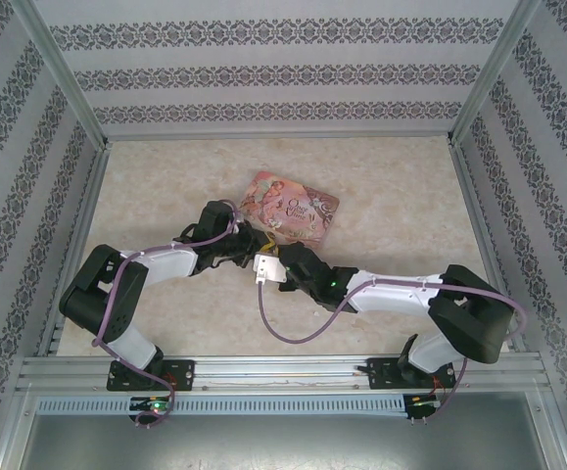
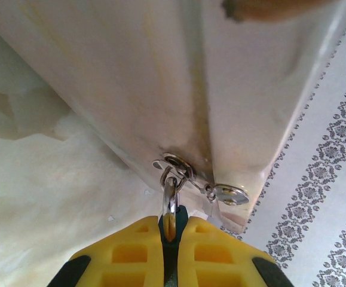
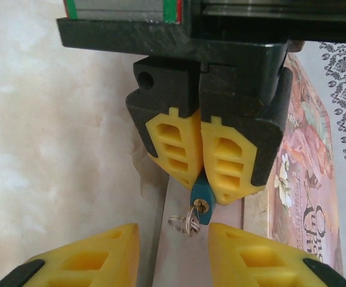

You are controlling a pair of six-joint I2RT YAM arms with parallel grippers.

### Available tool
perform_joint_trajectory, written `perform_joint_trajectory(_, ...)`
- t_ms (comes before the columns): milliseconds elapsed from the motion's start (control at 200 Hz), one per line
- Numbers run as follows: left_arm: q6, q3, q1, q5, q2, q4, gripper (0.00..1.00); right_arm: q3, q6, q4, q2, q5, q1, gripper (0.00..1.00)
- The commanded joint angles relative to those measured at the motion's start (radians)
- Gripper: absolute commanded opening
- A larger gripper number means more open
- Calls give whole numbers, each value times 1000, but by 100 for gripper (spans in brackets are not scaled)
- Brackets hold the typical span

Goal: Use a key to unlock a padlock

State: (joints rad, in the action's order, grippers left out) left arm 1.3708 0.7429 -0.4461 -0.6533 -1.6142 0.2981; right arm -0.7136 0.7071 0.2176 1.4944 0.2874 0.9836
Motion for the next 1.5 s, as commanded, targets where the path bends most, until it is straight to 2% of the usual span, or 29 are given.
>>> perform_joint_trajectory(0,17,18,-19,-14,41,36,0,-4,-8,35,13,-13,-17,32)
perform_joint_trajectory(774,62,-7,-30,-25,33,94,0,3,-18,125,95,35,-38,18)
perform_joint_trajectory(979,63,-9,-32,-24,33,100,0,15,-64,174,105,48,-43,12)
perform_joint_trajectory(1249,70,-17,-37,-25,33,118,0,31,-125,220,98,66,-44,0)
perform_joint_trajectory(1494,75,-26,-40,-25,36,123,0,49,-232,270,90,82,-43,0)
